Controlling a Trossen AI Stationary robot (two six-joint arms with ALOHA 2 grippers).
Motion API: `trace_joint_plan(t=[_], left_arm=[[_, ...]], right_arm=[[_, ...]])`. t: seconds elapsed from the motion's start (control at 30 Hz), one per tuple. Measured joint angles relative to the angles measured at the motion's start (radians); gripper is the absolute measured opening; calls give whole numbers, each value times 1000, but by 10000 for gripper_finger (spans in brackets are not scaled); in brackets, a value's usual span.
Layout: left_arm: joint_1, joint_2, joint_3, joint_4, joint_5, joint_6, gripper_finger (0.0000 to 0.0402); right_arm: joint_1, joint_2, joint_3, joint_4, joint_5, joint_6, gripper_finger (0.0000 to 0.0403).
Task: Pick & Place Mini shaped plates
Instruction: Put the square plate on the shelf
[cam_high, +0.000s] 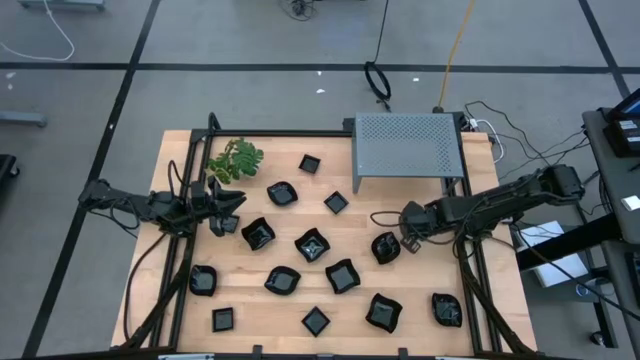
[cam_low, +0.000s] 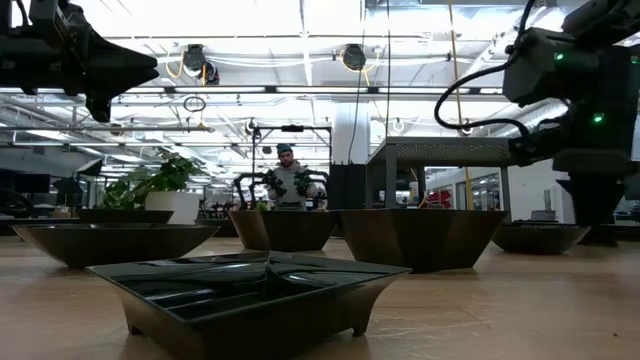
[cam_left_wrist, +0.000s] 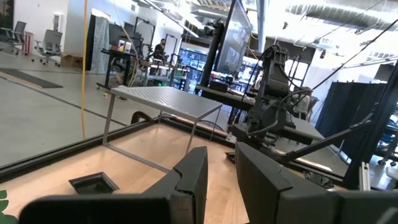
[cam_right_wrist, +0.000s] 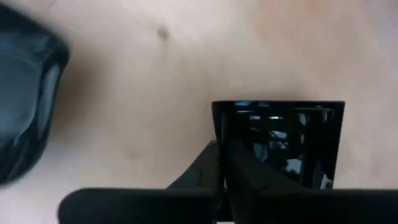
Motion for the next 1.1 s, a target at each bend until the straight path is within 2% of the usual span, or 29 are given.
trace_joint_plan(t=[0.1,0.3,0.53,0.6,0.77,0.9,1.0,1.1], left_arm=[[0,0,0,0,0,0,86],[0,0,0,0,0,0,86],[0,0,0,0,0,0,86],[0,0,0,0,0,0,86],[0,0,0,0,0,0,86],[0,0,0,0,0,0,86],[0,0,0,0,0,0,86],[0,0,0,0,0,0,86]], right_arm=[[20,-67,27,-23,-53,-58,3],[67,-222,125,-3,-81,-228,1],[118,-352,175,161,-85,-475,0],[117,-373,176,230,-37,-513,0],[63,-390,184,333,171,-540,0],[-32,-385,242,338,214,-684,0],[-133,-370,316,269,293,-770,0],[-282,-341,408,74,381,-788,0]])
